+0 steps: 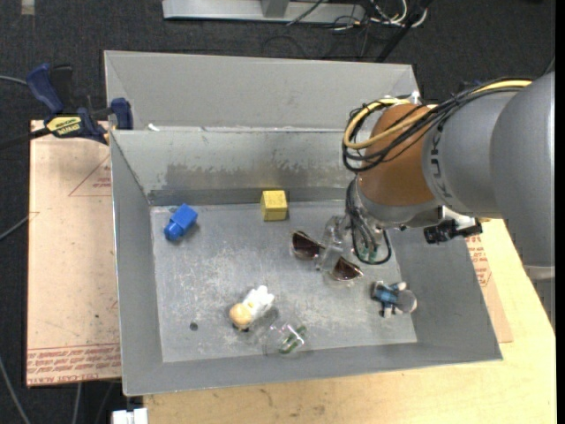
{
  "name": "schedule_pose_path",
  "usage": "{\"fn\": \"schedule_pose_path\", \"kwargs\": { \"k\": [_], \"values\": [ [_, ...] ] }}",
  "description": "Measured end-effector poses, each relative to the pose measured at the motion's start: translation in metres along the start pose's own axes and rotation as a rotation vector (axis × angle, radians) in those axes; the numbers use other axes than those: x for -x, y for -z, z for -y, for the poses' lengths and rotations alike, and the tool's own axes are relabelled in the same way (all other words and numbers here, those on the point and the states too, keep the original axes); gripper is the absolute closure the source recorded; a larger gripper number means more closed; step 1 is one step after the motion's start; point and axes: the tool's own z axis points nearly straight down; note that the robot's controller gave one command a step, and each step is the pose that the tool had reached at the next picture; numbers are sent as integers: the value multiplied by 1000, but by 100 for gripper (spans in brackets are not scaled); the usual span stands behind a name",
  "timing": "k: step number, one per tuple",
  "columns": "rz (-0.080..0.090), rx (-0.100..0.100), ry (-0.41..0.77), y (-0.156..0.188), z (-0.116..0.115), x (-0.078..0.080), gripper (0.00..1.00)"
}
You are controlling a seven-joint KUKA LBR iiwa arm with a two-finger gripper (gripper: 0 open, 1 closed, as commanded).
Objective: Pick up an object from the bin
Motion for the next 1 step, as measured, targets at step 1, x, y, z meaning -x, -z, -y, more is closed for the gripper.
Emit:
{"fn": "schedule_pose_path", "kwargs": {
  "k": [1],
  "values": [
    [-2,-1,-14,3,1,-1,100]
  ]
}}
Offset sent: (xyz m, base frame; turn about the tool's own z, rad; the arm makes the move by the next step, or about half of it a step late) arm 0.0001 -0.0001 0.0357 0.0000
